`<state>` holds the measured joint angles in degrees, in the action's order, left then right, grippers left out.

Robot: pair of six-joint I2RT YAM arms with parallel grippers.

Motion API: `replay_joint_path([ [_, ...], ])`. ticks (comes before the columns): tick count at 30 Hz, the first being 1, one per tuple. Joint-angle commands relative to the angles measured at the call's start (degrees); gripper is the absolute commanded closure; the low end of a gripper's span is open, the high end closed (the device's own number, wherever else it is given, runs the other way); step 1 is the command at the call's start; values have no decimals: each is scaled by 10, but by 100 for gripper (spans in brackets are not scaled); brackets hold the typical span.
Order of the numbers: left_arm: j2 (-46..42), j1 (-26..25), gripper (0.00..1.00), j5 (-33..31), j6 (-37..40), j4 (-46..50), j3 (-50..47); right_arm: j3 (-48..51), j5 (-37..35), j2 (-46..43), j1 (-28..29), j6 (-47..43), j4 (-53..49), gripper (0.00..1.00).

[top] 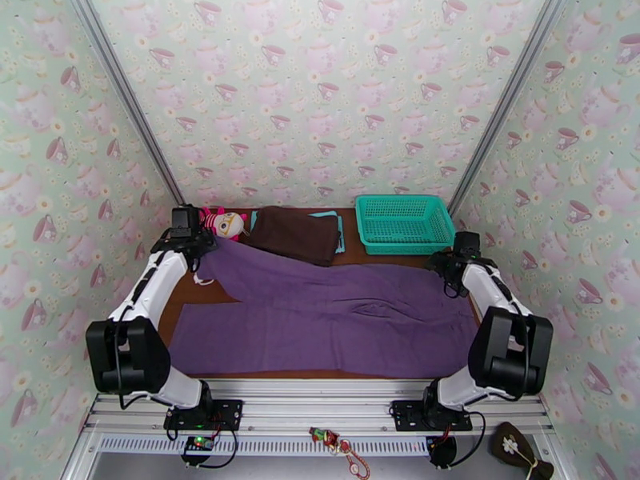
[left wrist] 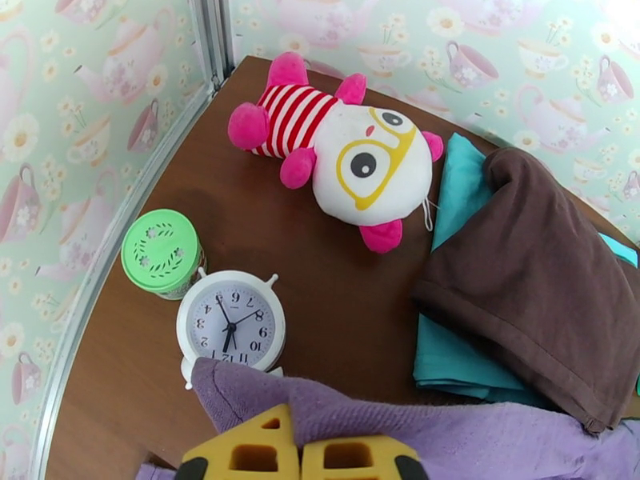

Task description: Fold and stack the trousers

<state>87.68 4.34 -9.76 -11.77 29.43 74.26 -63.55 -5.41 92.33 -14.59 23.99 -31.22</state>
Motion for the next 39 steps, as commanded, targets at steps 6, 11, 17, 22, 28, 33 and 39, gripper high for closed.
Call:
replay_joint_path([
  [6,-15,5,100,9,0,-29,-8,-72,0,114,-73,-12,83,7],
  [11,-4,5,100,12,1,-32,-8,-113,19,146,-90,-11,70,11],
  [17,0,3,100,14,3,-31,-6,-147,55,195,-91,4,53,19],
  [22,-1,4,100,11,4,-31,-7,-156,59,220,-92,5,39,24],
  [28,0,1,100,15,5,-31,-6,-164,52,244,-91,-6,20,29],
  [33,-2,0,100,15,8,-30,-8,-166,64,251,-92,-4,21,53],
  [39,-13,0,100,10,3,-23,-7,-159,64,230,-93,-10,12,94],
])
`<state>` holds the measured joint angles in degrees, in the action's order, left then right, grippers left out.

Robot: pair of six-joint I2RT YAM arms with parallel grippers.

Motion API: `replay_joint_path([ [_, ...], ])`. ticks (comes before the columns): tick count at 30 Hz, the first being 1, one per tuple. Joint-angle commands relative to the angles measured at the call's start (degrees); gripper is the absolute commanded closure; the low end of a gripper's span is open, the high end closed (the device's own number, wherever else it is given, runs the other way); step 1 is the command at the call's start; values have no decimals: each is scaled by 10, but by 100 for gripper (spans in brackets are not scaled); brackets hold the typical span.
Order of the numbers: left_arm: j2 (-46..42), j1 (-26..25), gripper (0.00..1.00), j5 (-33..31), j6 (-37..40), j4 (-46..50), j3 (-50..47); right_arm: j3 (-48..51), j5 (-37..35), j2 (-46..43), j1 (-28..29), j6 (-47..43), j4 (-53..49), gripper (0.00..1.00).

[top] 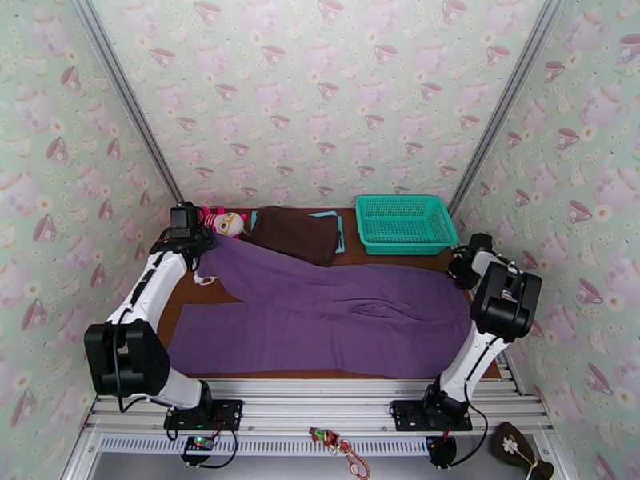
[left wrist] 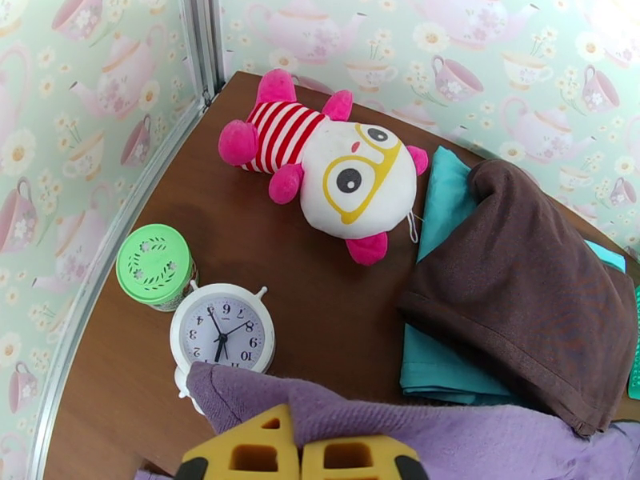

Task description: Fold and stack the trousers

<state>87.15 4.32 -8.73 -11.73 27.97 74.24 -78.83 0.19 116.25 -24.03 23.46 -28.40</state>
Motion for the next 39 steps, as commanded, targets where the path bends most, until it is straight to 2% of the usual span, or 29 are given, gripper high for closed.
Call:
replay_joint_path([
  [1,-10,0,100,-3,-3,-3,-5,-2,8,-19,1,-5,-17,100],
  [9,-44,2,100,-12,-31,67,8,74,68,-158,1,-1,7,100],
  [13,-70,8,100,-17,-34,77,-6,91,86,-238,1,-19,-16,100],
  [21,-89,30,100,-26,-52,97,-2,102,48,-354,-3,-26,-15,100],
  [28,-61,72,100,-13,-78,82,11,87,9,-362,-15,-5,56,100],
  [32,-49,98,100,19,-97,51,4,106,35,-368,-36,14,137,100],
  [39,-57,112,100,48,-113,33,-15,111,56,-372,-47,11,189,100],
])
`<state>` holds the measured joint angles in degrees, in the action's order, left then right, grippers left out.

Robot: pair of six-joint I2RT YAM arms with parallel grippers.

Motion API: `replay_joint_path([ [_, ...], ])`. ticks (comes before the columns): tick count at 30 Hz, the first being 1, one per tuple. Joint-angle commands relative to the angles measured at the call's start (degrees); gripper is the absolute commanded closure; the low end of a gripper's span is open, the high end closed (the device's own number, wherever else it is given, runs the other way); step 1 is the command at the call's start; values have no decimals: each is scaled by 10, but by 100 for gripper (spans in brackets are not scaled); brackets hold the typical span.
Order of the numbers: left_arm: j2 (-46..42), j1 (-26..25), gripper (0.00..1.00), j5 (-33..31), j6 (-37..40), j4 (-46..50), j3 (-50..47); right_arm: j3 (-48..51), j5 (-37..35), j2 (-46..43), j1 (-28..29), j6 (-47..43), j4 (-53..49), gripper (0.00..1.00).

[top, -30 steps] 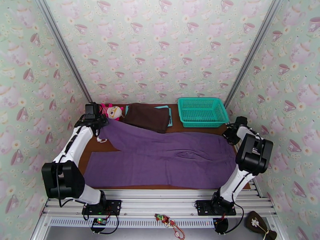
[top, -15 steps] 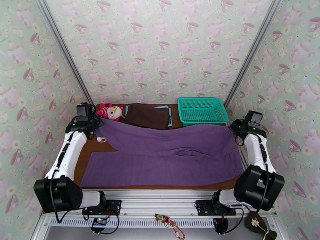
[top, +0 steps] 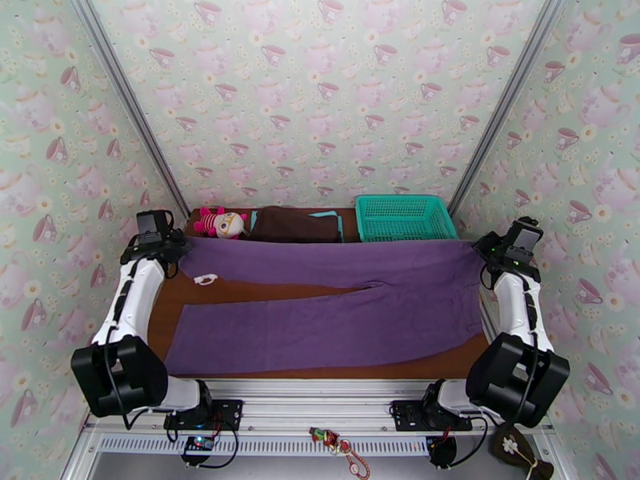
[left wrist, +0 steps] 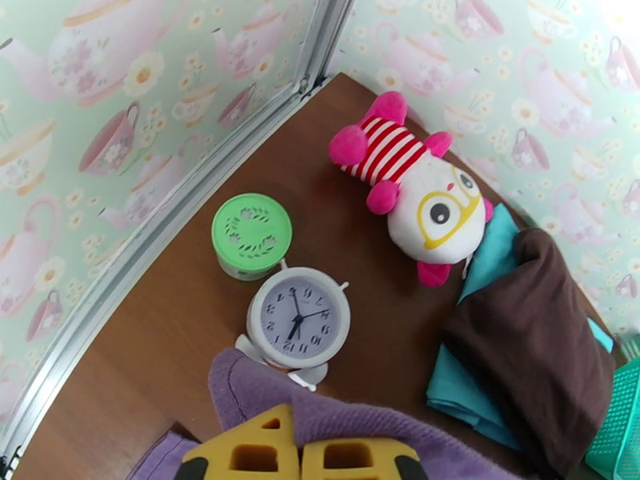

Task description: Fold and stack the trousers

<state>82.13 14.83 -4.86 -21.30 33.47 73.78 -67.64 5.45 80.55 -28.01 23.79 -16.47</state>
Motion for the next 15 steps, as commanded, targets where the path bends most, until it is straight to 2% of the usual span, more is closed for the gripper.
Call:
replay_joint_path([
  [1,-12,8,100,9,-21,-22,-18,3,7,-14,-7,7,74,100],
  [6,-69,10,100,5,-41,-31,-86,39,67,-18,-7,-4,100,100],
  [10,-124,11,100,-8,-50,-30,-141,76,54,-40,-7,-1,108,100],
  [15,-148,19,100,-1,-54,-38,-215,79,42,-46,-7,-9,57,100],
])
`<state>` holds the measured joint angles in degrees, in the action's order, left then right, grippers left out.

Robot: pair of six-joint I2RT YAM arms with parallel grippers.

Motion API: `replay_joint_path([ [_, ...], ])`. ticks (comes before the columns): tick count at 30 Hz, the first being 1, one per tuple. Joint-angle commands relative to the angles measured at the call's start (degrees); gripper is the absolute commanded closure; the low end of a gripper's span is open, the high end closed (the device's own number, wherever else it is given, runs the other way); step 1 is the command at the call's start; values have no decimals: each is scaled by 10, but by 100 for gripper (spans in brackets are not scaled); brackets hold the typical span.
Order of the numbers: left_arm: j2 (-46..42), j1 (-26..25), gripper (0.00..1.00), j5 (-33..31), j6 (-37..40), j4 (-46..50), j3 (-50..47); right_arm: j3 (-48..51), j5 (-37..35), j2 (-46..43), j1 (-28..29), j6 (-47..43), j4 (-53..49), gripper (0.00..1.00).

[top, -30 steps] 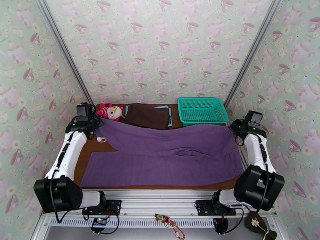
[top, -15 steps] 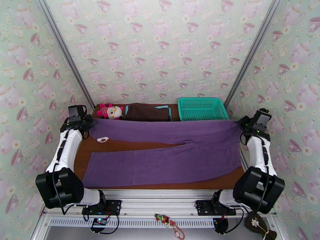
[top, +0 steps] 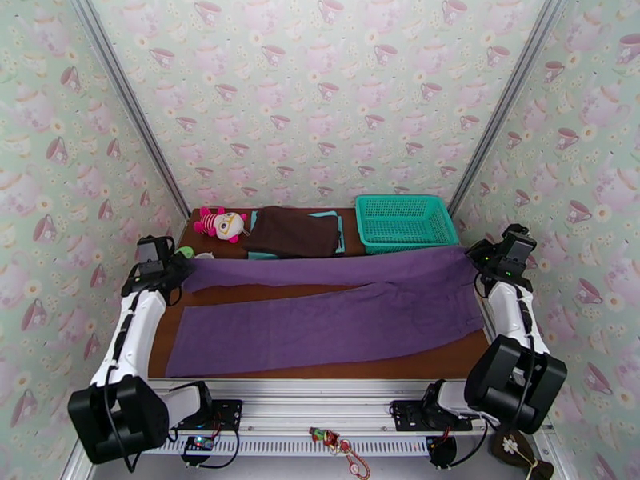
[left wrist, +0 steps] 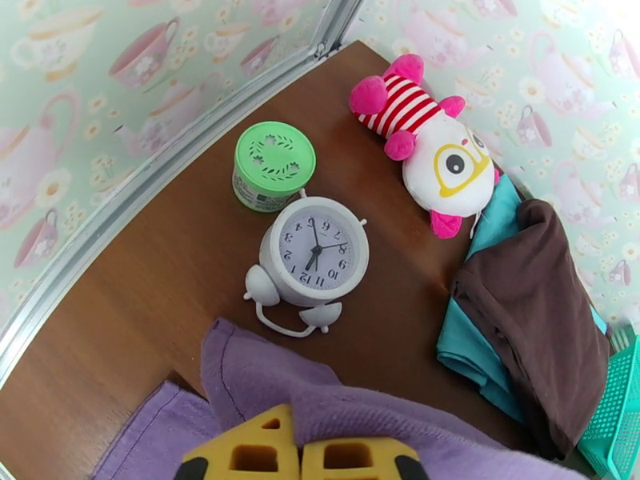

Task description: Fold and stack the trousers

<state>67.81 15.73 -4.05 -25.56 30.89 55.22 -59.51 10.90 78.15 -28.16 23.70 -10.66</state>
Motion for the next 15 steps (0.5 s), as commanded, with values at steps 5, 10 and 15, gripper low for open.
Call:
replay_joint_path([
  [5,-31,27,100,-4,-15,-15,-58,3,-64,-36,-6,-9,-26,100],
  [10,-57,49,100,-3,-15,0,-68,8,-92,-52,-6,1,-35,100],
  [15,-89,64,100,-9,-16,10,-85,31,-98,-74,-6,6,-27,100],
])
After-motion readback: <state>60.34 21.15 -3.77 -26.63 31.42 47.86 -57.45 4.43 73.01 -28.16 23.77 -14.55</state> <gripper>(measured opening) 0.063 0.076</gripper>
